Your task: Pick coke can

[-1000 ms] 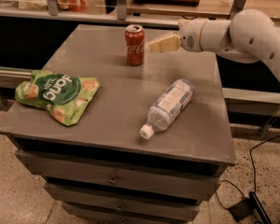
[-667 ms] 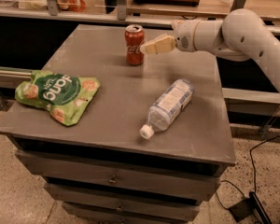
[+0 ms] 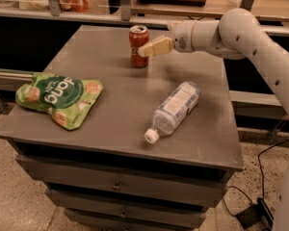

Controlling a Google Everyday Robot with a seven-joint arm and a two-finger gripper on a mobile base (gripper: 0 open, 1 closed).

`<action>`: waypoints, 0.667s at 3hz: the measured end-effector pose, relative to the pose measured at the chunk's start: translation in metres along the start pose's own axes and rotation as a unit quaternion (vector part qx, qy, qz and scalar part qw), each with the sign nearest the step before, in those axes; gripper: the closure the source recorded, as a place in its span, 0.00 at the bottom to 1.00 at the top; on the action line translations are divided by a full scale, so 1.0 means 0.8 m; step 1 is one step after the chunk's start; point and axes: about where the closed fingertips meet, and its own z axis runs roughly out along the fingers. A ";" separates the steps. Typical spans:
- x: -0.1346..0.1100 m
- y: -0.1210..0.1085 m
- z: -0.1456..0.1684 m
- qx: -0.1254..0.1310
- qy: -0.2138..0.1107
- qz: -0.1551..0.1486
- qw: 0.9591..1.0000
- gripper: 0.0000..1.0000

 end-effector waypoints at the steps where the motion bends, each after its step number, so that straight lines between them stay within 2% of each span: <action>1: -0.004 0.003 0.019 -0.017 -0.007 0.009 1.000 0.00; 2: -0.008 0.008 0.036 -0.030 -0.015 0.008 0.999 0.12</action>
Offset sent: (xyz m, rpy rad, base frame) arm 0.0191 0.0420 -0.0005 0.0555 0.0010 0.0813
